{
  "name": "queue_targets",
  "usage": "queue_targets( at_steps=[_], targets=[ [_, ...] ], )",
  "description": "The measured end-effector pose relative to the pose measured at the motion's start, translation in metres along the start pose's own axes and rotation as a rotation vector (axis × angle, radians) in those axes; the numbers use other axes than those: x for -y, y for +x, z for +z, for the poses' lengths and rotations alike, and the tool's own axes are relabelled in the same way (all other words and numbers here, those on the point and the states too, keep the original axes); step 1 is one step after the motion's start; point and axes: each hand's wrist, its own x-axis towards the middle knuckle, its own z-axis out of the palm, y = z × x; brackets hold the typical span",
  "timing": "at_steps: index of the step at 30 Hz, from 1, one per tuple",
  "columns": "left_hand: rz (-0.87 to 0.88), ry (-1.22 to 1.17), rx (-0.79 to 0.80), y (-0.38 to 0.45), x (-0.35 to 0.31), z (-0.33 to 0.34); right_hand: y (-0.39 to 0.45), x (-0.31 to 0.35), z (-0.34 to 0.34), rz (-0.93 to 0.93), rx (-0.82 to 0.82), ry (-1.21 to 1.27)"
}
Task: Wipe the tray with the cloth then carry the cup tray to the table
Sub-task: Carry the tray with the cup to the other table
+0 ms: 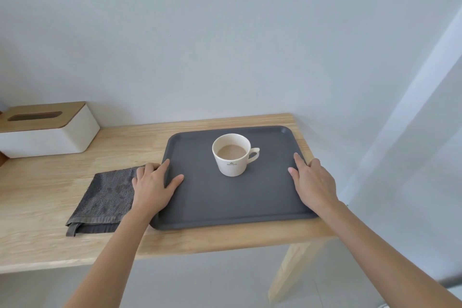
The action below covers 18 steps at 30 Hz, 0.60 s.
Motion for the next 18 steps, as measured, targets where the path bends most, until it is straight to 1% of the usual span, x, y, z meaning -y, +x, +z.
queue_targets(
  at_steps=[3,9,13,18],
  targets=[
    [-0.002,-0.019,0.01,0.002,0.0,-0.001,0.002,0.0,-0.001,-0.002,0.016,-0.013],
    [0.006,-0.082,0.038,0.004,-0.005,-0.007,0.0,-0.003,-0.01,0.031,0.068,0.073],
    [0.064,-0.148,0.073,0.007,-0.009,-0.011,-0.011,-0.007,-0.016,0.077,0.071,0.12],
    [0.152,-0.255,0.096,0.013,-0.024,-0.017,-0.03,-0.015,-0.029,0.155,0.016,0.145]
  ],
)
